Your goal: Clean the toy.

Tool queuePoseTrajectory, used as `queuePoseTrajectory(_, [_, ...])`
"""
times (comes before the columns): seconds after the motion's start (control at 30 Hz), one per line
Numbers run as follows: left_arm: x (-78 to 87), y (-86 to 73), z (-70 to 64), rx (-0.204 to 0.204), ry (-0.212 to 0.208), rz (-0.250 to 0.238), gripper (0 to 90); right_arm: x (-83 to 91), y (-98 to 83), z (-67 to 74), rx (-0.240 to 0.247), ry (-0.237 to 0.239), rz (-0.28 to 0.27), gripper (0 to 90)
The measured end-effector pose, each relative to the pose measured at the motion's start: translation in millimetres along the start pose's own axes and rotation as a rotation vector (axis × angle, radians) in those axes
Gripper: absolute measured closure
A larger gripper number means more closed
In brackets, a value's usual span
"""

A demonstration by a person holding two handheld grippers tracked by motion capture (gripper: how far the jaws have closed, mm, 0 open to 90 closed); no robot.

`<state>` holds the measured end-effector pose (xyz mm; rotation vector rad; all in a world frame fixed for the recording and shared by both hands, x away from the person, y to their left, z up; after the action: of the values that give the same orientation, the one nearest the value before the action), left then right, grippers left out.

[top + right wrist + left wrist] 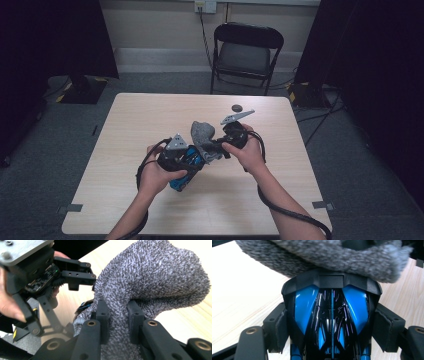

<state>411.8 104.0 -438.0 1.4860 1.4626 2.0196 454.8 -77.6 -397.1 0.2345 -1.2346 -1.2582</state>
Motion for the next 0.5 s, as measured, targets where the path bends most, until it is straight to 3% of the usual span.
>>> queuePoseTrajectory(0.5, [-0.2,-2.3,5.1,0.010,0.022,0.007,25.4,4.2,-17.8,6.9,0.021,0.035,0.005,76.4])
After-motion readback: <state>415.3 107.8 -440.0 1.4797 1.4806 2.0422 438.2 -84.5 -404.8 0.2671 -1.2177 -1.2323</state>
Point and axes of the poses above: each handheld gripper's, and its own axes: x roughly backward along the jaws, y roughly out of its top, z roughly to its left, the point moved 3 cm from there along -x, roughly forward along the jaws, and after that the axes turned 5 degrees about -x, right-handed, at the moved point
